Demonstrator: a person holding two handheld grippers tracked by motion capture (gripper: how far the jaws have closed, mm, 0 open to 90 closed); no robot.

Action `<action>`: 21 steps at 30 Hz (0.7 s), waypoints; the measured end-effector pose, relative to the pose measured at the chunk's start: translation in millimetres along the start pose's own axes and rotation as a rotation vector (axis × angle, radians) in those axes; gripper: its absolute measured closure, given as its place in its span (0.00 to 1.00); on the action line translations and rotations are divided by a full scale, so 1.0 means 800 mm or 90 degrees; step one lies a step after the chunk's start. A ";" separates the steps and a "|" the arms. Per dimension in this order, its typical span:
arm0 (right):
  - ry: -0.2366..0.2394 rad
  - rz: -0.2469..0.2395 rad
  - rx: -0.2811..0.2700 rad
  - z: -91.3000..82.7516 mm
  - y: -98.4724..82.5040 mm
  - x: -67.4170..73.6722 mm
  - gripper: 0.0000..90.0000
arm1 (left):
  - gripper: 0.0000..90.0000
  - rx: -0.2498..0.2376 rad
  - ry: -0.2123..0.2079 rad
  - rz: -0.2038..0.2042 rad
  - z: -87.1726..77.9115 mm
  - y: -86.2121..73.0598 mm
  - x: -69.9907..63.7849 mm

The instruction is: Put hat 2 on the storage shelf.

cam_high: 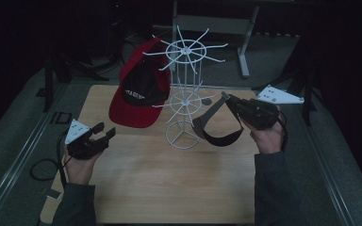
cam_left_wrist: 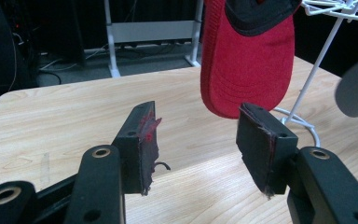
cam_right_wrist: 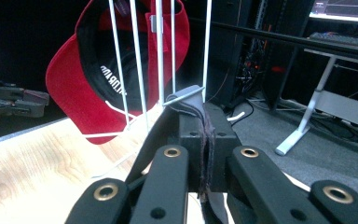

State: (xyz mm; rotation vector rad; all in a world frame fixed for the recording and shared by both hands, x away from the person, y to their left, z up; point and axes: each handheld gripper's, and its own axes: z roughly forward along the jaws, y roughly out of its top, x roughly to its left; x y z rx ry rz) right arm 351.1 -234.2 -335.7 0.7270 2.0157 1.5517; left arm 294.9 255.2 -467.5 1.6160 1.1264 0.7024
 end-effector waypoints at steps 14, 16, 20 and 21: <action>0.015 -0.003 -0.016 -0.004 0.019 0.002 0.98 | 0.54 0.000 -0.001 -0.001 0.000 0.000 0.000; 0.015 -0.005 -0.019 -0.005 0.022 0.002 0.98 | 0.54 0.000 -0.001 -0.001 0.001 0.000 0.000; 0.014 -0.005 -0.025 -0.005 0.028 0.001 0.98 | 0.54 0.002 -0.003 0.000 0.001 0.000 -0.001; 0.014 -0.005 -0.025 -0.005 0.028 0.001 0.98 | 0.54 0.002 -0.003 0.000 0.001 0.000 -0.001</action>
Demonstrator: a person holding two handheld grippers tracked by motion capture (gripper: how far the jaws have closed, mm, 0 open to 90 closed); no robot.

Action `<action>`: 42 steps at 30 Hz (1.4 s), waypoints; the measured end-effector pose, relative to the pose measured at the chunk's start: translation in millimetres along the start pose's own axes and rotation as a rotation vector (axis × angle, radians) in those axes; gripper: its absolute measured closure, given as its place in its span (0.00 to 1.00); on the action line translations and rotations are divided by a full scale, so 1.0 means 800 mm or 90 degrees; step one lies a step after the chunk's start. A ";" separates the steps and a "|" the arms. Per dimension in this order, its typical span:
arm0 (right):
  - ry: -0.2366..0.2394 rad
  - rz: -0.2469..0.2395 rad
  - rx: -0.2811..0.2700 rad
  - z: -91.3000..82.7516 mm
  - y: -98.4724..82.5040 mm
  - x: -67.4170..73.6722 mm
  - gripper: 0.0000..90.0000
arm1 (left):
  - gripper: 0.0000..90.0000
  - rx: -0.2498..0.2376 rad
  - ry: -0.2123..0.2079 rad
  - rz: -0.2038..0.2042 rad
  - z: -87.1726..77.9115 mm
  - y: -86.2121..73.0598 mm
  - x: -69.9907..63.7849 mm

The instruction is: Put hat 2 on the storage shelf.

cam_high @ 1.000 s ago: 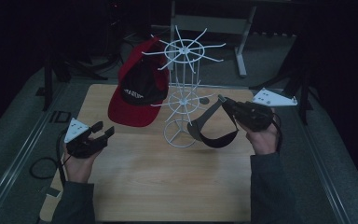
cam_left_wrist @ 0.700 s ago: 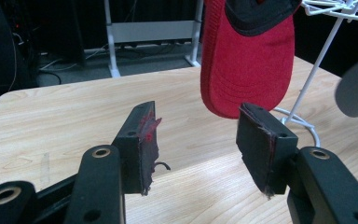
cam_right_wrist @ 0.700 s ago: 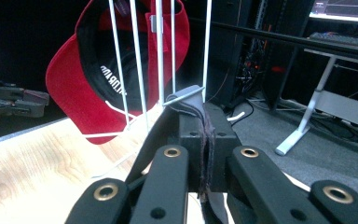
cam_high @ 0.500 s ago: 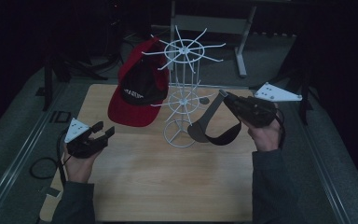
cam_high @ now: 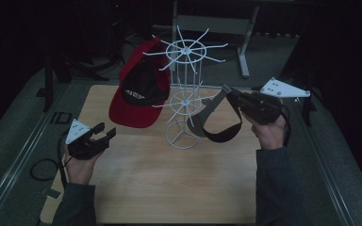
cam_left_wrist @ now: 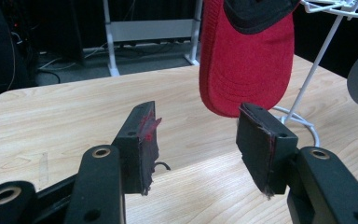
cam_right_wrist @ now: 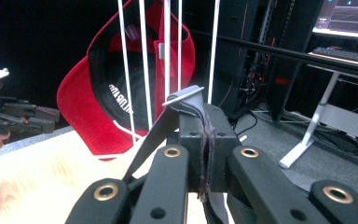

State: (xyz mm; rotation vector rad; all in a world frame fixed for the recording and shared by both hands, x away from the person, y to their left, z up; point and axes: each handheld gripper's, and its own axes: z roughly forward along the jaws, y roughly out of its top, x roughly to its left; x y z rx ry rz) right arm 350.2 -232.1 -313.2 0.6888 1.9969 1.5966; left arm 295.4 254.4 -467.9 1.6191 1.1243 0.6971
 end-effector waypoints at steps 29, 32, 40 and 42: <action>0.019 0.005 -0.034 -0.008 0.036 -0.002 0.98 | 0.54 0.004 -0.004 -0.005 0.001 0.000 0.001; 0.019 0.005 -0.038 -0.009 0.040 -0.001 0.98 | 0.54 0.003 -0.002 -0.007 0.000 0.001 0.001; 0.018 0.003 -0.047 -0.010 0.046 -0.001 0.98 | 0.54 0.000 -0.003 -0.008 0.000 0.001 0.000; 0.019 0.002 -0.049 -0.010 0.048 0.000 0.98 | 0.54 0.002 -0.005 -0.006 0.000 0.001 0.000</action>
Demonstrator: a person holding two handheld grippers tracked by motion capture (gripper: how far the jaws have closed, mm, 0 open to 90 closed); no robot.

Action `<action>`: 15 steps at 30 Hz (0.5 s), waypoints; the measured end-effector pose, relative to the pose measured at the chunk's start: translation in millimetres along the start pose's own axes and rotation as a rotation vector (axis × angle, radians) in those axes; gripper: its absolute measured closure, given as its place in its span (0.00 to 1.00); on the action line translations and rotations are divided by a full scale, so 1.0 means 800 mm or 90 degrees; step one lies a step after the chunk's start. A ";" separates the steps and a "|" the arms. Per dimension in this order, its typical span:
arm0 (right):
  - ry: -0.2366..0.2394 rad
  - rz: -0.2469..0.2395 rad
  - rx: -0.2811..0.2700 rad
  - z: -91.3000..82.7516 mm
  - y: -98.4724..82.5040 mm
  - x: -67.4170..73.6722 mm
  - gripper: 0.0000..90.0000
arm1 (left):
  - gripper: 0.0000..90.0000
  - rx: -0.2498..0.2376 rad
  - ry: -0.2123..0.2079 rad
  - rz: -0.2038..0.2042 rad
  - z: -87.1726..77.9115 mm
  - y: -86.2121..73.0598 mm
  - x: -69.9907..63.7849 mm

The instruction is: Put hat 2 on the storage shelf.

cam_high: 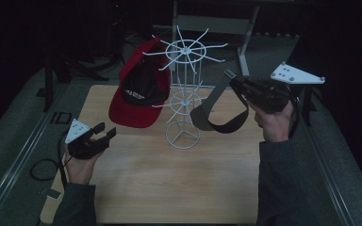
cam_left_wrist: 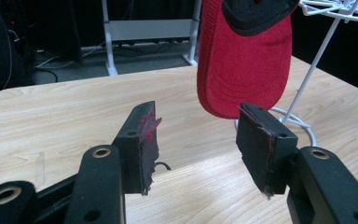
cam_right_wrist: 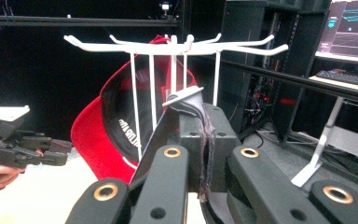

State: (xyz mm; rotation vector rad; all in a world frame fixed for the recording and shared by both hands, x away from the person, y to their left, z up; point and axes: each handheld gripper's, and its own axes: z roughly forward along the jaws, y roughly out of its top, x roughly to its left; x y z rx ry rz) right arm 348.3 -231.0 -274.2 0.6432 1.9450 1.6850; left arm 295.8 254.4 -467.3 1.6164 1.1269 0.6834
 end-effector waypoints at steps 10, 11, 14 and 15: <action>-0.004 -0.010 -0.011 -0.006 0.014 0.001 0.98 | 0.54 0.000 -0.001 0.000 0.000 0.000 0.000; -0.004 -0.010 -0.013 -0.006 0.015 0.001 0.98 | 0.54 -0.001 -0.002 -0.001 0.000 0.000 0.000; -0.004 -0.012 -0.018 -0.008 0.019 0.001 0.98 | 0.54 -0.002 -0.003 -0.002 0.001 0.000 -0.001; -0.004 -0.013 -0.019 -0.008 0.020 0.001 0.98 | 0.54 -0.002 -0.004 -0.002 0.001 0.000 -0.001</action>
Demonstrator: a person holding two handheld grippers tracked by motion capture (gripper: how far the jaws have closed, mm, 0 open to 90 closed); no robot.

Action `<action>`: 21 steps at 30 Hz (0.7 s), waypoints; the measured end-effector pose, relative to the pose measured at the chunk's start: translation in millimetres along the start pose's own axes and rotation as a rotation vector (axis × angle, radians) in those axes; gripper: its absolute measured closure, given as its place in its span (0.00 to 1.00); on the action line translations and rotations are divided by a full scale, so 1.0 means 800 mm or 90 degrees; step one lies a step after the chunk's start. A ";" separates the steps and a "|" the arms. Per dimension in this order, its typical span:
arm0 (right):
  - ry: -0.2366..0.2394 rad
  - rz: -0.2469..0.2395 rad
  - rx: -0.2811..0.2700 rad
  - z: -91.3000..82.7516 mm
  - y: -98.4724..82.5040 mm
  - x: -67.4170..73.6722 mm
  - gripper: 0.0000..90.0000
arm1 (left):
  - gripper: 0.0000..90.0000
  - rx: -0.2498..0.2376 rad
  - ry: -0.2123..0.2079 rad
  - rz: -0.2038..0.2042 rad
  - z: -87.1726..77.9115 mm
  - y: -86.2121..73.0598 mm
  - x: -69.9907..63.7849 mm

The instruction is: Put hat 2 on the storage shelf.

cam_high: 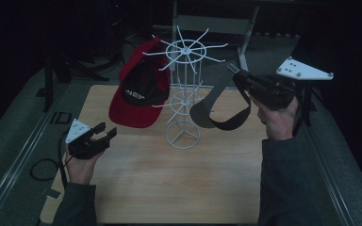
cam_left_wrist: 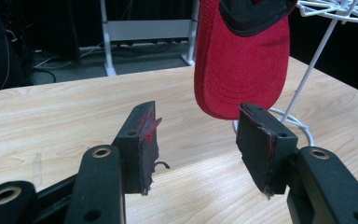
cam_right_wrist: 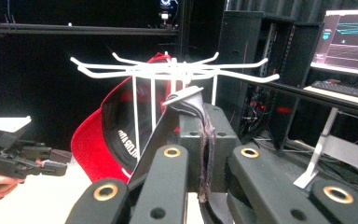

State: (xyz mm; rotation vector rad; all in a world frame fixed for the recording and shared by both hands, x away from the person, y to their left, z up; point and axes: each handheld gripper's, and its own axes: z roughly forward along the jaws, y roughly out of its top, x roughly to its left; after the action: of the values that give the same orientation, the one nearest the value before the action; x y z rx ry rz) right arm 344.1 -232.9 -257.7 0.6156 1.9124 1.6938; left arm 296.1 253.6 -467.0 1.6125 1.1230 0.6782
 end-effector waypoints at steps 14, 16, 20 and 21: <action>-0.002 -0.012 -0.008 0.002 0.018 0.002 0.97 | 0.54 0.001 -0.001 0.001 0.000 0.000 0.000; -0.002 -0.012 -0.011 0.003 0.019 0.002 0.98 | 0.54 0.000 -0.001 0.001 0.000 0.000 0.000; -0.001 -0.015 -0.013 0.004 0.023 0.003 0.97 | 0.54 0.000 0.000 0.001 -0.001 0.000 0.001; -0.001 -0.015 -0.013 0.004 0.023 0.003 0.97 | 0.54 0.000 0.000 0.001 -0.001 0.000 0.001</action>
State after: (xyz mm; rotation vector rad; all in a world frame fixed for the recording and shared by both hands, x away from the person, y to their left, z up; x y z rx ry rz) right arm 344.5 -227.2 -240.1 0.5845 1.8922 1.6958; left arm 295.9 254.4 -466.8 1.6131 1.1213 0.6785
